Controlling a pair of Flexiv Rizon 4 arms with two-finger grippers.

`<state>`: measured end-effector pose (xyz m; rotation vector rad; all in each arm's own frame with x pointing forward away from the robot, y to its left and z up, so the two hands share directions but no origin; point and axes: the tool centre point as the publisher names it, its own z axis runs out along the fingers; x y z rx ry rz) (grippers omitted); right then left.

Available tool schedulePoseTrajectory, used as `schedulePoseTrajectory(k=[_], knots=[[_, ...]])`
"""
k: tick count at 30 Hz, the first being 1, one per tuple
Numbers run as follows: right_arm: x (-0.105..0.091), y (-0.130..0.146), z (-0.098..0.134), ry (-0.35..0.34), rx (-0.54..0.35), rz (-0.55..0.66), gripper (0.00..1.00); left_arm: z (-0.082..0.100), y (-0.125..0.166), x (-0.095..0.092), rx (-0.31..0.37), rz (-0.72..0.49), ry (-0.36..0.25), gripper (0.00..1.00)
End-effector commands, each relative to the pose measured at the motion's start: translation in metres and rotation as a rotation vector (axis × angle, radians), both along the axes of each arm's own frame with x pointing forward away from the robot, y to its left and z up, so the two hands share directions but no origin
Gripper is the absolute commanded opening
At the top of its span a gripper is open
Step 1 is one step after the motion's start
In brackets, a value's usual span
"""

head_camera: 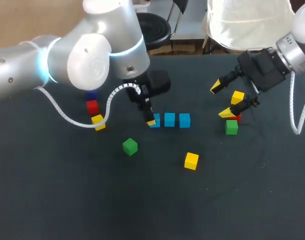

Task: Place the blue cubes, place green cubes on the blue cubes, place the yellow cubes on the green cubes, then place the red cubes on the yellow cubes, and place purple cube on the red cubes.

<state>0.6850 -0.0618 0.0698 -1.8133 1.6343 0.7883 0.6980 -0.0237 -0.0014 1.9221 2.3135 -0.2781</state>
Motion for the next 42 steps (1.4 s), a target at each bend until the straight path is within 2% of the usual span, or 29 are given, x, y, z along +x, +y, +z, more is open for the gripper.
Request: schedulePoseTrajectory(k=[1,19,42], knots=[[0.000,0.000,0.000,-0.001,0.002,0.000,1.00,0.004,-0.002,0.001,-0.002,0.001,-0.003,0.00],[0.000,0.000,0.000,-0.001,0.002,0.000,1.00,-0.001,-0.001,0.000,0.006,-0.026,-0.003,0.00],[0.000,0.000,0.000,-0.001,0.002,0.000,1.00,-0.006,0.000,0.002,0.009,0.000,0.003,0.00]])
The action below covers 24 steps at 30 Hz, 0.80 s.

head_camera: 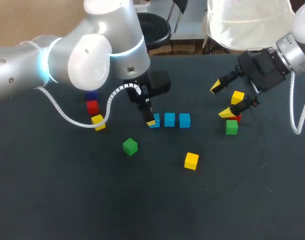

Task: Place the blue cubes, place green cubes on the blue cubes, place the yellow cubes on the green cubes, then place the red cubes on the yellow cubes, and place purple cube on the red cubes.

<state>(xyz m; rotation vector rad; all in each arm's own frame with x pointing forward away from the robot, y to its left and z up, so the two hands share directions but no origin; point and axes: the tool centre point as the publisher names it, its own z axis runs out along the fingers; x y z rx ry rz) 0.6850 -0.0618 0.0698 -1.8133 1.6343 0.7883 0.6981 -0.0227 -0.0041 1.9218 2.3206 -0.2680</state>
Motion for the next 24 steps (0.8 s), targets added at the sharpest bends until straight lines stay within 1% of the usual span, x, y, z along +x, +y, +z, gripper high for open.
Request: schedulePoseTrajectory(k=[1,9,16,24], knots=[[-0.0004,-0.0002,-0.0001,-0.001,0.002,0.000,1.00,-0.0031,-0.0010,0.0024,0.001,-0.004,0.004,0.00],[-0.0004,-0.0002,-0.0001,-0.001,0.002,0.000,1.00,0.0043,-0.0008,0.0021,-0.013,-0.022,-0.012,0.00],[-0.0004,-0.0002,-0.0001,-0.001,0.002,0.000,1.00,-0.0005,-0.0009,0.0002,-0.003,-0.025,-0.009,0.00],[-0.0004,-0.0002,-0.0001,-0.001,0.002,0.000,1.00,-0.0007,-0.0003,0.0005,0.006,-0.022,-0.013,0.00]])
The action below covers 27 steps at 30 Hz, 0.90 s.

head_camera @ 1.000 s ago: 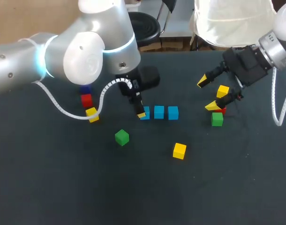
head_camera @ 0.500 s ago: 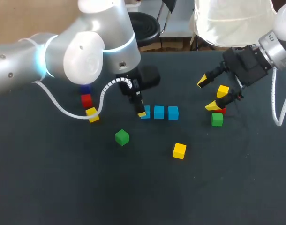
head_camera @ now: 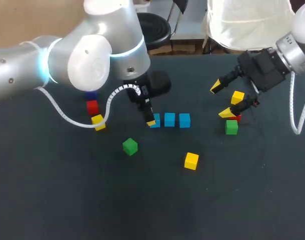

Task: Place the blue cubes, place green cubes on the blue cubes, place the yellow cubes on the green cubes, then place the red cubes on the yellow cubes, and place purple cube on the red cubes.

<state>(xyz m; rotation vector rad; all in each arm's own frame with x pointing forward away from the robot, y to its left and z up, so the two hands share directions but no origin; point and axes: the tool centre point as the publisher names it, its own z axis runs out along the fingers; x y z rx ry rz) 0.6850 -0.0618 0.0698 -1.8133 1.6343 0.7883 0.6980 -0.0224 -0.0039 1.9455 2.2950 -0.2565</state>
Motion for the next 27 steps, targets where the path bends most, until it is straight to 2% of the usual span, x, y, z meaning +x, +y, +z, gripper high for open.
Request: schedulePoseTrajectory(k=[1,6,27], knots=[[-0.0004,-0.0002,-0.0001,-0.001,0.001,0.000,1.00,-0.0003,-0.0005,0.0010,0.004,0.000,-0.003,0.00],[-0.0004,-0.0002,-0.0001,-0.001,0.001,0.000,1.00,0.0041,0.0008,0.0014,-0.001,-0.001,-0.011,0.00],[-0.0004,-0.0002,-0.0001,-0.001,0.001,0.000,1.00,0.0034,0.0008,-0.0005,0.003,0.004,-0.014,0.00]])
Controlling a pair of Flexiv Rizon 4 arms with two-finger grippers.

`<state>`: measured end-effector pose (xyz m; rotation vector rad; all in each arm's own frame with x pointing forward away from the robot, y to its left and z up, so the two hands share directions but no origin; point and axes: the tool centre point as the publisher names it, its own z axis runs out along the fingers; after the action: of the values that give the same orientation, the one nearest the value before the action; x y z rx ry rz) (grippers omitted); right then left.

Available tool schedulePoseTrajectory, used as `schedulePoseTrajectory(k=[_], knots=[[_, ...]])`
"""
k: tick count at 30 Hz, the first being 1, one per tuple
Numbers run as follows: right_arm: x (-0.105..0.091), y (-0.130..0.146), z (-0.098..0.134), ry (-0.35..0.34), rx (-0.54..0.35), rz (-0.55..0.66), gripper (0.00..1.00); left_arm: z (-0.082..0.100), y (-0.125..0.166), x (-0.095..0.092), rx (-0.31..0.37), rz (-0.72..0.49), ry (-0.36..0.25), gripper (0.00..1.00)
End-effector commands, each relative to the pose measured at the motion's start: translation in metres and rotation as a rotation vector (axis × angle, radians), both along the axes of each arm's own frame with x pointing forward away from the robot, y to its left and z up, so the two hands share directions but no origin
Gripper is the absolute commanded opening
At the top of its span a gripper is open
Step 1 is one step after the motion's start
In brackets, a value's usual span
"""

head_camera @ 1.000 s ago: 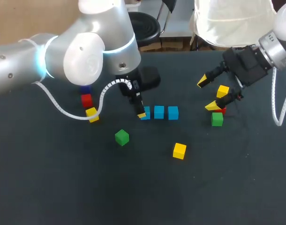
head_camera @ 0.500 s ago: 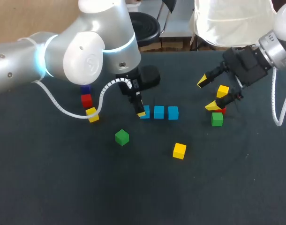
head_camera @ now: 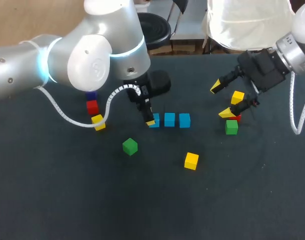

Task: Place the blue cubes, place green cubes on the blue cubes, place the yellow cubes on the green cubes, then place the red cubes on the yellow cubes, and place purple cube on the red cubes.

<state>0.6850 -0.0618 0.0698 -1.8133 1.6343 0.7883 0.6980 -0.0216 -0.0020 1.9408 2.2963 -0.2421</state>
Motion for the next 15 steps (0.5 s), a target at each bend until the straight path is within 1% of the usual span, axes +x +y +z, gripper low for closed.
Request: schedulePoseTrajectory(k=[1,15], knots=[[-0.0004,-0.0002,-0.0001,-0.001,0.001,0.000,1.00,0.0017,0.0000,-0.0004,-0.004,0.000,-0.007,0.00],[-0.0004,-0.0002,-0.0001,-0.001,0.001,0.000,1.00,-0.0008,0.0007,-0.0015,-0.012,-0.008,-0.010,0.00]])
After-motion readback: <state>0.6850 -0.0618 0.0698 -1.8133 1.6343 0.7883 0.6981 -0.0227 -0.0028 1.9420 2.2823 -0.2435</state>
